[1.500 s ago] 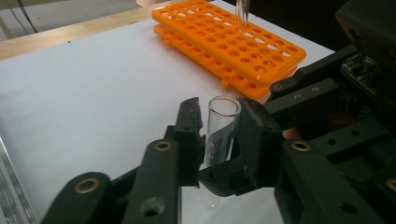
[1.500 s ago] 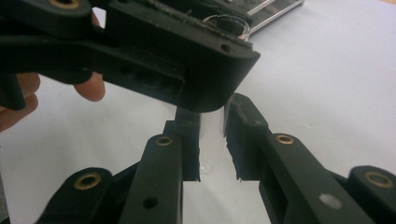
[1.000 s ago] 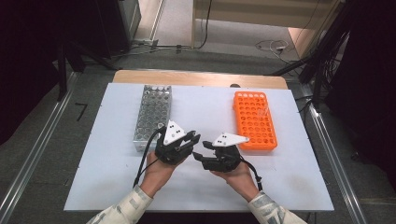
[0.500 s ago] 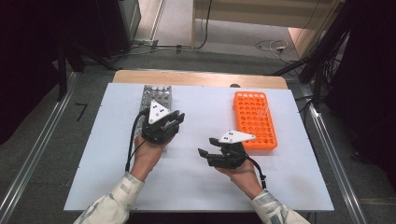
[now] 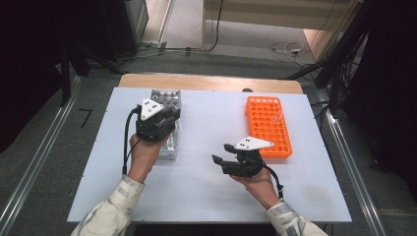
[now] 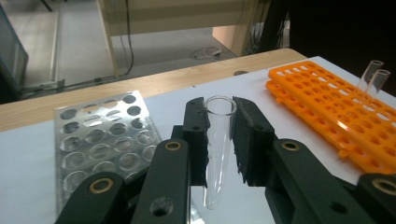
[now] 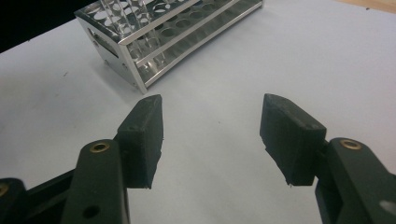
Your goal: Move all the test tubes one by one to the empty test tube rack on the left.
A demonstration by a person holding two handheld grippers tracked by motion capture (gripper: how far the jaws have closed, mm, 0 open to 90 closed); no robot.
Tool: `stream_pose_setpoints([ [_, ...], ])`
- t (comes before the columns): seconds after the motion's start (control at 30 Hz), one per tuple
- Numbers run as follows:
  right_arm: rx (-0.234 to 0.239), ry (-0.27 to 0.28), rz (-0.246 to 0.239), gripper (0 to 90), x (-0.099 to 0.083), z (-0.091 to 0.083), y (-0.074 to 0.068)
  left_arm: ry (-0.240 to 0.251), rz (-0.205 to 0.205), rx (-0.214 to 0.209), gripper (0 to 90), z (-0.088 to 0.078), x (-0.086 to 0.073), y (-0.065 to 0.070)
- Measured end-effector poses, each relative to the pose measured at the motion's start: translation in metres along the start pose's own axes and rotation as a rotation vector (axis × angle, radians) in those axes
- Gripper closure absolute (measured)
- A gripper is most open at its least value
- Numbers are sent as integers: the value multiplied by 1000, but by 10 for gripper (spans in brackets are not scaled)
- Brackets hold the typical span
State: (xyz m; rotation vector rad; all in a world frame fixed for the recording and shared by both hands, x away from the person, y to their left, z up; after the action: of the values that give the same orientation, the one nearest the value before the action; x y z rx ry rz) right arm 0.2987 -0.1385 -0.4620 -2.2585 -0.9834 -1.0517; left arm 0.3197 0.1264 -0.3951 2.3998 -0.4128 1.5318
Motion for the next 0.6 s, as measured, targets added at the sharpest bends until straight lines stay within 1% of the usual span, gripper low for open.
stream_pose_setpoints([
  [0.13,-5,4,3,381,-1,-2,2,3,-4,30,752,-3,-2,-7],
  [0.2,-6,5,6,381,-1,-3,3,0,-7,34,752,-4,-3,-9],
  [0.37,-5,6,7,381,-1,-4,3,-6,8,48,752,0,-8,-7],
  [0.6,-6,0,5,381,-2,-3,3,-22,16,66,751,3,-17,-9],
])
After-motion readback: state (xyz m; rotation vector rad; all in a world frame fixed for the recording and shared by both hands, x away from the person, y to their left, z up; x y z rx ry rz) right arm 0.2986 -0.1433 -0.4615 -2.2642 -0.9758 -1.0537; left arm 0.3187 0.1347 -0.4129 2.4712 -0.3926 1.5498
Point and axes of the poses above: each handheld gripper's, and its own axes: z roughly forward along the jaws, x roughly out of its top, y roughly to its right, the point moved 2 cm from there along z, roughly forward along the jaws, and after that the axes turned 3 degrees about -y, right-handed, at the moved point
